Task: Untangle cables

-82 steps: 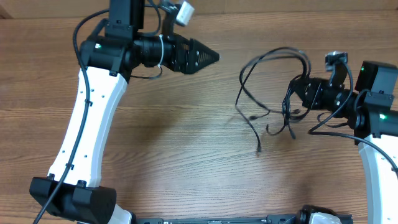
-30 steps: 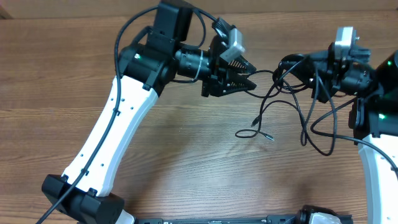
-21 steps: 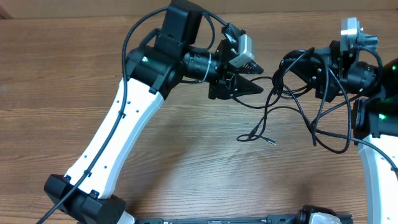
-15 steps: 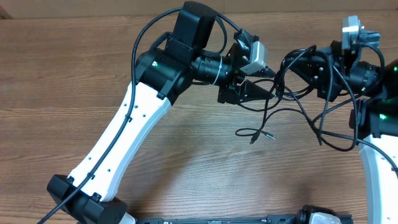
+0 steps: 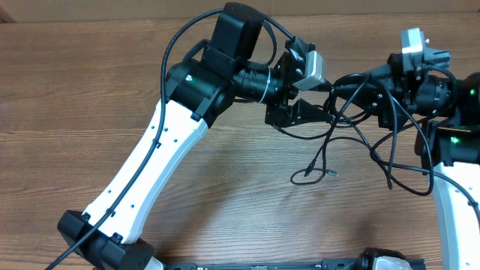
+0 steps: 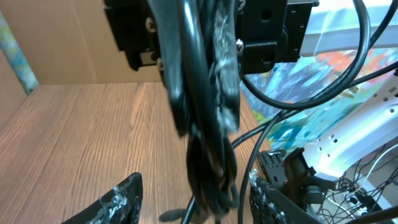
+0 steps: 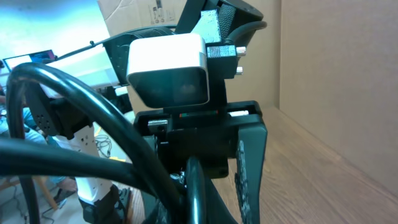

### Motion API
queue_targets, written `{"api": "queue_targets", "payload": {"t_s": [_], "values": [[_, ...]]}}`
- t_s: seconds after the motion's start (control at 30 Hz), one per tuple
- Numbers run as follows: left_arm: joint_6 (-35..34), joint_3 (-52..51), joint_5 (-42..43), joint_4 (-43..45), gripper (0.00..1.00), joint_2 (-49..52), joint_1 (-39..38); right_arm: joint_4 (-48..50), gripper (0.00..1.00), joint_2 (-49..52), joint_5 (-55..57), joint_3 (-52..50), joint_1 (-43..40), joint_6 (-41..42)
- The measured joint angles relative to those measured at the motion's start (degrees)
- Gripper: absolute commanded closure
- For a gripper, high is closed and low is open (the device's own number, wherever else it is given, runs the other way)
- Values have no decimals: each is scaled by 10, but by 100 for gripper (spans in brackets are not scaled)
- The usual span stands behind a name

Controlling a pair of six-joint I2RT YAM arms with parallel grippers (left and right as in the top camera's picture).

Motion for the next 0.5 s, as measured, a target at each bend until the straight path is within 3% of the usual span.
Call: {"api": "queue_targets", "payload": {"t_s": [0.2,0.27,0.33,0.5], "values": [[3,0,0,-2,75,0,-6,1,96,0,5,0,2,0],[3,0,1,-4,73,0,-6,1,96,0,6,0,2,0],[4,0,0,-7,64,0,-6,1,96,0,7,0,2,0],[3,0,0,-29,64,0,-6,1,96,0,10,0,1,0]]}}
